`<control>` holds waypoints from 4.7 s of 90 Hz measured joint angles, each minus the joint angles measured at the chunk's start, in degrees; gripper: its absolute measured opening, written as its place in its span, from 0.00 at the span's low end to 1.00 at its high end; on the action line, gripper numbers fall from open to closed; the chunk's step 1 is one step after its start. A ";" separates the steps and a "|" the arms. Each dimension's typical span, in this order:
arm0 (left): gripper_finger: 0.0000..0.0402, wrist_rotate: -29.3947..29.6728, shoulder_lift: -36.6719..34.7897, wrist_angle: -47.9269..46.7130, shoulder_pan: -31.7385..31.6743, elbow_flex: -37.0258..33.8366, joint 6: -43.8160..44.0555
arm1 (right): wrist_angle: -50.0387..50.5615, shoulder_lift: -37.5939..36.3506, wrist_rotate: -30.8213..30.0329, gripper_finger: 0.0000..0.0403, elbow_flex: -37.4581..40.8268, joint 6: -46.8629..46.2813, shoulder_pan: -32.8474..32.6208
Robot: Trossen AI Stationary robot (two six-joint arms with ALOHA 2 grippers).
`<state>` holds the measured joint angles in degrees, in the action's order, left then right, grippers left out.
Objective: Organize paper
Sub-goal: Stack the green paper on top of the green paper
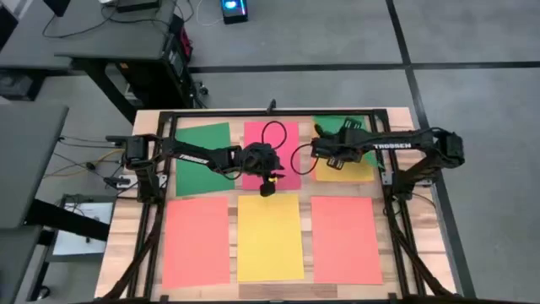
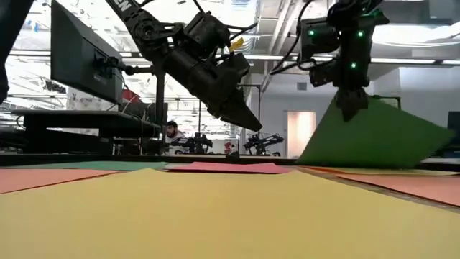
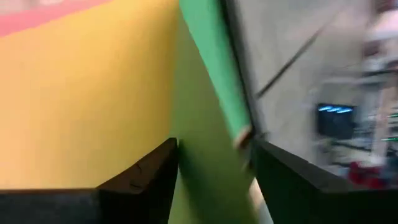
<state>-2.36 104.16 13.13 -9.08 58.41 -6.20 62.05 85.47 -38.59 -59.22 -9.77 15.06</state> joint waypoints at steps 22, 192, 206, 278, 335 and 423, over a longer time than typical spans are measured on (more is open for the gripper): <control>0.28 0.02 -0.02 -0.07 0.00 0.00 0.09 | -0.11 0.00 5.73 0.21 0.02 -0.42 1.10; 0.32 23.26 -50.03 -32.01 12.39 -6.51 1.08 | -11.88 2.79 26.96 0.00 -38.64 14.75 -12.43; 0.38 14.44 -47.01 -27.33 8.04 -6.43 -1.39 | -15.35 4.27 29.72 0.00 -38.66 17.24 -12.30; 0.34 -0.25 -35.79 -26.21 -3.48 -5.66 1.97 | -18.49 5.64 31.61 0.00 -38.64 20.58 -11.88; 0.00 9.35 -36.83 -26.44 -0.84 -5.66 9.00 | -22.39 5.39 31.55 0.08 -38.64 24.73 -12.08; 0.00 23.04 -51.46 -40.78 3.19 -6.19 13.81 | -20.21 5.22 31.01 0.49 -35.93 25.53 -9.73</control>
<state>20.68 52.69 -27.65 -5.89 52.23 7.61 41.85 90.70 -7.59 -95.16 15.76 5.34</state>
